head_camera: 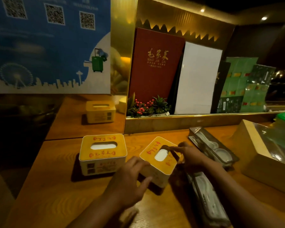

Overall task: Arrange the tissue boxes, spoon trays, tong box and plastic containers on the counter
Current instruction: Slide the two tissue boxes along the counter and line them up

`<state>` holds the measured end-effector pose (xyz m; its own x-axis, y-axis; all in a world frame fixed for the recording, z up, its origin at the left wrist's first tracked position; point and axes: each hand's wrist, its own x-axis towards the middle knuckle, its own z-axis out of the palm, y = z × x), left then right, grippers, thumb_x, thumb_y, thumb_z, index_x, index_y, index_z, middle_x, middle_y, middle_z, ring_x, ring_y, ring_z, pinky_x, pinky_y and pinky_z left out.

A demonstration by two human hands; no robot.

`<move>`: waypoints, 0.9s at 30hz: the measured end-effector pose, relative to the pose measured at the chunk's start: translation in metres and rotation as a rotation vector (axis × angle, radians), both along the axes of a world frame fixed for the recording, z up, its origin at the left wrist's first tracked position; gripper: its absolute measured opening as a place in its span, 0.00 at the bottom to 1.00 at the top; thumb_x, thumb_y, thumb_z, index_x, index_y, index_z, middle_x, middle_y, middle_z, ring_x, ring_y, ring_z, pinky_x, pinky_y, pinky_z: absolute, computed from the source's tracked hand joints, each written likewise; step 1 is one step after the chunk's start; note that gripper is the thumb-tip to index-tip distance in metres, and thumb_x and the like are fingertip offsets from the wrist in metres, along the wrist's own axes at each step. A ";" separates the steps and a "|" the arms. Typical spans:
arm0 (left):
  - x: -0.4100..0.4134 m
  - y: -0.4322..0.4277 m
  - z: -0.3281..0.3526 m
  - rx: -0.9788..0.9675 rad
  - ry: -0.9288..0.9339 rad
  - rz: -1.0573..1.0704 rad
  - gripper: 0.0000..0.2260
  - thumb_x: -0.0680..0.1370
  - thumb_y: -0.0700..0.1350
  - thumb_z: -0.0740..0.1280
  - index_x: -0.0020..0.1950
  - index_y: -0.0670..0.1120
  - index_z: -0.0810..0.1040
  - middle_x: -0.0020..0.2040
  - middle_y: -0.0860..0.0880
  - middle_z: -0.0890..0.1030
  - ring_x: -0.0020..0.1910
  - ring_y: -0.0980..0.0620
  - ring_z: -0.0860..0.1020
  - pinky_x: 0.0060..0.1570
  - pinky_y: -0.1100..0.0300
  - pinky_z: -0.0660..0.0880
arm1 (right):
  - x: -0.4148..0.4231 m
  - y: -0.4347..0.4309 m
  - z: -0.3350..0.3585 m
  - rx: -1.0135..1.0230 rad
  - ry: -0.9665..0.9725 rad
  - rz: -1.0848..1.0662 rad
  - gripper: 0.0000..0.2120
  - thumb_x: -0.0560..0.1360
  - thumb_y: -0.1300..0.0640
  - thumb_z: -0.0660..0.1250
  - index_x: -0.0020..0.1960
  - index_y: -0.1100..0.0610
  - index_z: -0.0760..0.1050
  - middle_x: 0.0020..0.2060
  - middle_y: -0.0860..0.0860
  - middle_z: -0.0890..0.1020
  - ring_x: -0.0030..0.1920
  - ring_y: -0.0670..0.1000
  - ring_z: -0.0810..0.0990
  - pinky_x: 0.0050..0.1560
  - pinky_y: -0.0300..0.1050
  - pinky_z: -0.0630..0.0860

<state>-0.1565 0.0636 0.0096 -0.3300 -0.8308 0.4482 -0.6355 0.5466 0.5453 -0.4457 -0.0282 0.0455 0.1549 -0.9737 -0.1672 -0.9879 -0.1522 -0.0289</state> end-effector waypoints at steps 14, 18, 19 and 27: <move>-0.091 -0.029 -0.009 0.322 -0.194 0.326 0.35 0.79 0.55 0.66 0.81 0.57 0.52 0.82 0.57 0.44 0.81 0.52 0.45 0.74 0.49 0.60 | -0.005 -0.020 -0.050 -0.341 -0.345 0.019 0.24 0.71 0.42 0.73 0.61 0.54 0.73 0.54 0.54 0.71 0.49 0.55 0.78 0.50 0.50 0.79; -0.100 -0.026 -0.016 0.316 -0.162 0.407 0.34 0.79 0.54 0.67 0.81 0.58 0.53 0.82 0.59 0.46 0.80 0.52 0.49 0.73 0.50 0.62 | -0.012 -0.023 -0.049 -0.303 -0.423 0.102 0.21 0.74 0.48 0.72 0.62 0.54 0.72 0.57 0.54 0.71 0.51 0.54 0.77 0.50 0.45 0.76; -0.100 -0.025 -0.018 0.315 -0.148 0.429 0.34 0.79 0.54 0.67 0.81 0.58 0.53 0.81 0.59 0.46 0.80 0.52 0.50 0.73 0.50 0.62 | -0.012 -0.024 -0.050 -0.289 -0.446 0.124 0.21 0.75 0.49 0.72 0.63 0.54 0.72 0.58 0.54 0.70 0.52 0.54 0.77 0.51 0.44 0.76; -0.098 -0.012 -0.021 0.322 -0.149 0.520 0.38 0.78 0.52 0.68 0.81 0.57 0.48 0.81 0.60 0.41 0.80 0.52 0.45 0.74 0.46 0.60 | -0.003 -0.024 -0.057 -0.231 -0.522 0.181 0.23 0.75 0.52 0.71 0.66 0.53 0.69 0.59 0.54 0.70 0.55 0.56 0.77 0.55 0.52 0.79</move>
<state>-0.2547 0.0513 -0.0112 0.1139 -0.9850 0.1295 -0.8562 -0.0313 0.5157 -0.4485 -0.0525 -0.0117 0.3262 -0.9263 0.1887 -0.8101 -0.3768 -0.4492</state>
